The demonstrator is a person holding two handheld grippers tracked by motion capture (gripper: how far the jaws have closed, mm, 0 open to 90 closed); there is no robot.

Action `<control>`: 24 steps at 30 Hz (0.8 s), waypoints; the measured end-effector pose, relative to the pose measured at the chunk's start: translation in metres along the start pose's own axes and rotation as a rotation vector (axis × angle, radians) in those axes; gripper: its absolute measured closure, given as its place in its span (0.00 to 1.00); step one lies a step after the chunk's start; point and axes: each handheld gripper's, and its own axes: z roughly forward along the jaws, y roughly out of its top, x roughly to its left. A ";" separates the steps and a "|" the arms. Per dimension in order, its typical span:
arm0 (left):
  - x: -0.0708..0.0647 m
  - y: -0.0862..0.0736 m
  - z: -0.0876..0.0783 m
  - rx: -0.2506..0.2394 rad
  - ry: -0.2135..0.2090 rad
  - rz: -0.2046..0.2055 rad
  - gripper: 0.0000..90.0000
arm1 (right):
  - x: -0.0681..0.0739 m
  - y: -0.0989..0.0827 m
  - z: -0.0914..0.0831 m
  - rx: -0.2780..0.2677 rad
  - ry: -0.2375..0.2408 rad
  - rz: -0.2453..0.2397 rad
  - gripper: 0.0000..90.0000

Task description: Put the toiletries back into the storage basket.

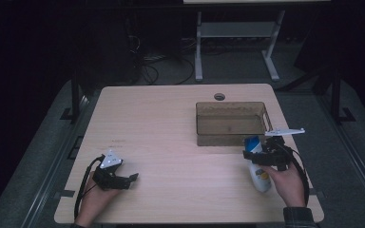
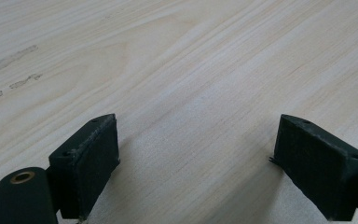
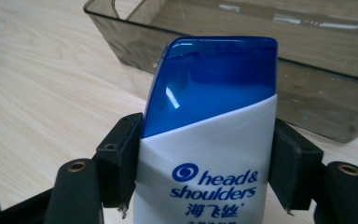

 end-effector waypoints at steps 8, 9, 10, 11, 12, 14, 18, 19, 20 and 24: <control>0.000 0.000 0.000 -0.001 0.000 -0.002 0.14 | -0.001 0.001 -0.011 -0.050 0.011 0.004 0.38; 0.000 0.000 0.000 -0.001 0.000 -0.001 0.14 | -0.001 0.001 -0.012 -0.053 0.011 0.003 0.38; 0.000 0.000 0.000 -0.003 0.000 -0.003 0.14 | 0.000 0.001 -0.014 -0.064 0.013 0.004 0.38; 0.000 0.000 0.000 -0.003 0.000 -0.003 0.14 | 0.000 0.001 -0.014 -0.064 0.013 0.004 0.38; 0.000 0.000 0.000 -0.002 0.000 -0.002 0.14 | 0.000 0.001 -0.015 -0.070 0.012 0.000 0.38; 0.000 0.000 0.000 -0.002 0.000 -0.003 0.14 | 0.000 0.002 -0.017 -0.088 0.016 0.000 0.38; 0.000 0.000 0.000 -0.004 0.000 -0.003 0.14 | 0.001 0.003 -0.020 -0.111 0.024 -0.003 0.38; 0.000 0.000 0.000 -0.002 0.000 -0.003 0.14 | 0.003 0.004 -0.021 -0.130 0.028 -0.012 0.38; 0.000 0.000 0.000 -0.001 0.000 -0.001 0.14 | 0.003 0.004 -0.021 -0.130 0.028 -0.012 0.38; 0.000 0.000 0.000 0.000 0.000 -0.001 0.14 | 0.005 0.008 -0.026 -0.170 0.035 -0.021 0.38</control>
